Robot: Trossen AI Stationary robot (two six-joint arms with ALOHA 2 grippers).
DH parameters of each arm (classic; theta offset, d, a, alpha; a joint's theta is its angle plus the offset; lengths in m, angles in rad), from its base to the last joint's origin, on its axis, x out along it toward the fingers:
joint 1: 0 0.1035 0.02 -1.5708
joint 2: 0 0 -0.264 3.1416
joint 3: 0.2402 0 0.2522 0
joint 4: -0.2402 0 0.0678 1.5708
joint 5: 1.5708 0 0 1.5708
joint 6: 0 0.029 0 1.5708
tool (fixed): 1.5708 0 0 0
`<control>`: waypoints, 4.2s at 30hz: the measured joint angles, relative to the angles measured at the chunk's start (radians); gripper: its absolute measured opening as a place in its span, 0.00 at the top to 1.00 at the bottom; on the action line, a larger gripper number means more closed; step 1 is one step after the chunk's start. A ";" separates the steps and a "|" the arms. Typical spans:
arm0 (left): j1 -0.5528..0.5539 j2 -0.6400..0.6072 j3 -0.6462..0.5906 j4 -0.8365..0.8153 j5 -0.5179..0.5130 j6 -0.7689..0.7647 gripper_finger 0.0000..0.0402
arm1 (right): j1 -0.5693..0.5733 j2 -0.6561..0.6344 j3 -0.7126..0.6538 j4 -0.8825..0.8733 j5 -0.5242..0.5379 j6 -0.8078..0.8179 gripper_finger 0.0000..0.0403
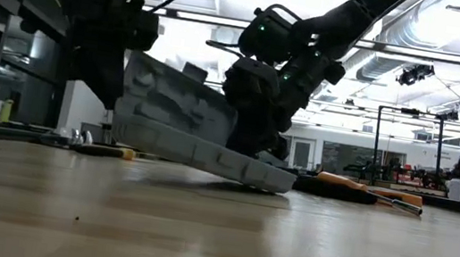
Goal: Prefit tool cases
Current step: Remove the yellow hammer from the gray toolbox
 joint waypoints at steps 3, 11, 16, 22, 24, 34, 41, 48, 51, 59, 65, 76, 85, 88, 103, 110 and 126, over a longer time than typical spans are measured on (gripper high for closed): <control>-0.001 -0.009 0.006 -0.046 -0.028 -0.004 0.66 | -0.004 0.003 0.000 0.009 0.007 -0.002 1.00; 0.000 -0.042 0.005 -0.095 -0.058 -0.017 0.66 | -0.009 -0.001 0.000 0.015 0.003 -0.001 1.00; -0.013 -0.040 0.005 0.018 -0.062 -0.025 0.66 | -0.012 -0.053 -0.005 -0.041 0.060 -0.031 1.00; -0.030 0.048 0.003 0.143 -0.081 -0.035 0.66 | -0.014 -0.096 -0.005 -0.168 0.150 -0.126 1.00; -0.030 0.076 0.002 0.170 -0.075 -0.035 0.66 | -0.010 -0.096 -0.005 -0.183 0.152 -0.134 1.00; -0.030 0.112 0.001 0.213 -0.020 0.010 0.65 | -0.007 -0.074 -0.100 -0.066 0.111 -0.068 1.00; -0.040 0.127 0.001 0.213 0.004 0.092 0.54 | -0.006 -0.073 -0.157 0.055 0.039 0.034 1.00; -0.095 0.202 0.001 0.214 -0.081 0.164 0.41 | -0.005 -0.069 -0.160 0.093 0.033 0.069 1.00; -0.119 0.243 0.001 0.216 -0.089 0.169 0.40 | -0.009 -0.069 -0.160 0.097 0.033 0.078 1.00; -0.150 0.294 0.005 0.190 -0.248 0.212 0.40 | -0.015 -0.068 -0.161 0.111 0.032 0.086 1.00; -0.132 0.297 0.002 0.175 -0.321 0.275 0.45 | -0.009 -0.067 -0.161 0.118 0.037 0.088 1.00; -0.136 0.377 0.004 0.184 -0.446 0.580 0.54 | -0.008 -0.066 -0.163 0.140 0.058 0.107 1.00; -0.153 0.491 0.070 0.202 -0.617 0.764 0.54 | -0.001 -0.067 -0.165 0.136 0.092 0.111 1.00; -0.152 0.520 0.085 0.196 -0.647 0.764 0.57 | -0.001 -0.068 -0.164 0.135 0.096 0.113 1.00; -0.111 0.540 0.102 0.168 -0.558 0.519 0.84 | 0.015 -0.071 -0.163 0.148 0.170 0.155 1.00; -0.103 0.498 0.125 0.144 -0.461 0.457 0.85 | 0.017 -0.149 -0.168 0.128 0.186 0.151 1.00; -0.102 0.339 0.121 0.092 -0.502 0.410 0.99 | 0.013 -0.276 -0.166 0.103 0.263 0.137 1.00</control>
